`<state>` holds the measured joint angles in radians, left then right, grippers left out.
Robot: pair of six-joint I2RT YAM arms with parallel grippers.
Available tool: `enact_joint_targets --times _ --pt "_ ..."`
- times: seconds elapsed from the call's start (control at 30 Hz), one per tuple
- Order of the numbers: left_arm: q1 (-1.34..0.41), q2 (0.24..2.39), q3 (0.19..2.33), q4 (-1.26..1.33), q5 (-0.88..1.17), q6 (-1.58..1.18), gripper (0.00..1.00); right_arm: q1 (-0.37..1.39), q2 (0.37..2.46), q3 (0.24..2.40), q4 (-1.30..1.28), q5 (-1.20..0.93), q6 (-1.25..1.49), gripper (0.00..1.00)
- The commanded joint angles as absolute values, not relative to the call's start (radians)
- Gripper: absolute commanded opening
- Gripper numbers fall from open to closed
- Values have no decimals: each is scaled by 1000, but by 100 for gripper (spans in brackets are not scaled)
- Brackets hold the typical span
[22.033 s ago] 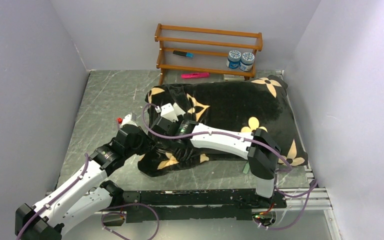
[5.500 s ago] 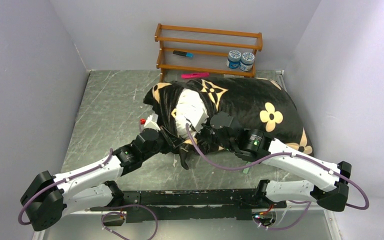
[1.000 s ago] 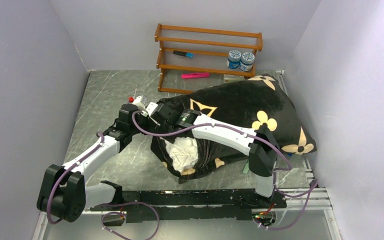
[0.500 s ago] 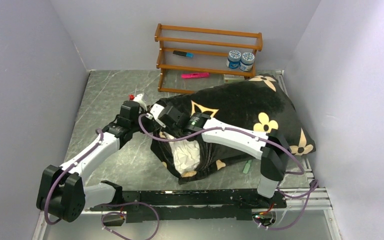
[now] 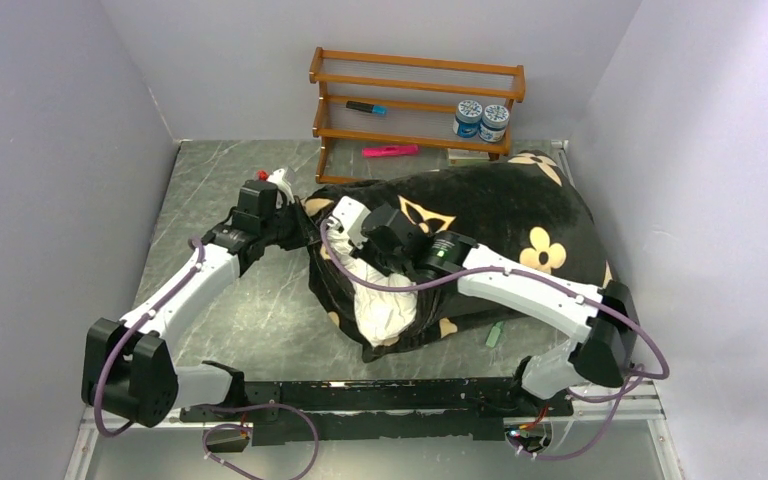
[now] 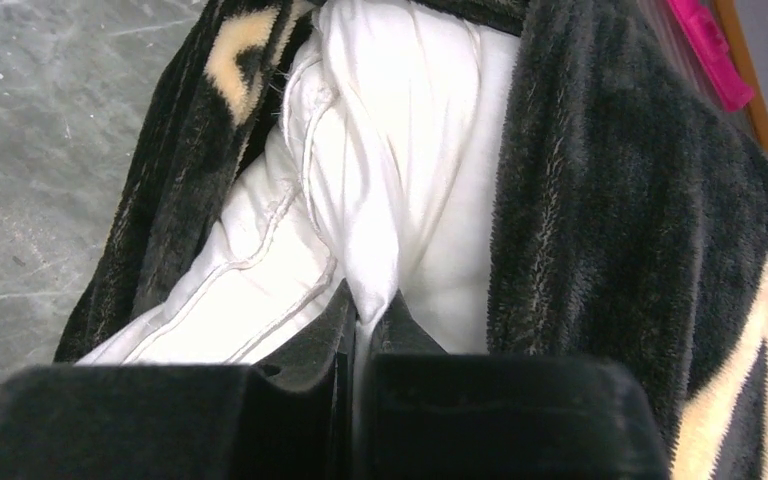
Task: Remove the pillowcase from the pillow
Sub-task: Remove the pillow from the pillowcase.
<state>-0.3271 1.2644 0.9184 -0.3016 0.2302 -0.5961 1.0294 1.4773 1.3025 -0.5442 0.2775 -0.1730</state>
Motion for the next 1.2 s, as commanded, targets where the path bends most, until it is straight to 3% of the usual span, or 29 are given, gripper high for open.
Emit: enact_joint_targets --times 0.0,0.43,0.8,0.9,1.17 --pt "-227 1288 984 -252 36 -561 5 998 1340 1257 -789 291 -217 0" --pt "-159 1343 1020 -229 -80 -581 5 994 1136 1191 -762 70 -267 0" --pt "-144 1388 1099 -198 -101 -512 6 993 1153 1187 -780 -74 -272 0" --pt "-144 1335 1098 -132 -69 -453 14 994 1164 1187 -788 -75 -274 0" --pt "-146 1210 981 55 272 -291 66 994 1172 1198 -714 -36 -268 0"
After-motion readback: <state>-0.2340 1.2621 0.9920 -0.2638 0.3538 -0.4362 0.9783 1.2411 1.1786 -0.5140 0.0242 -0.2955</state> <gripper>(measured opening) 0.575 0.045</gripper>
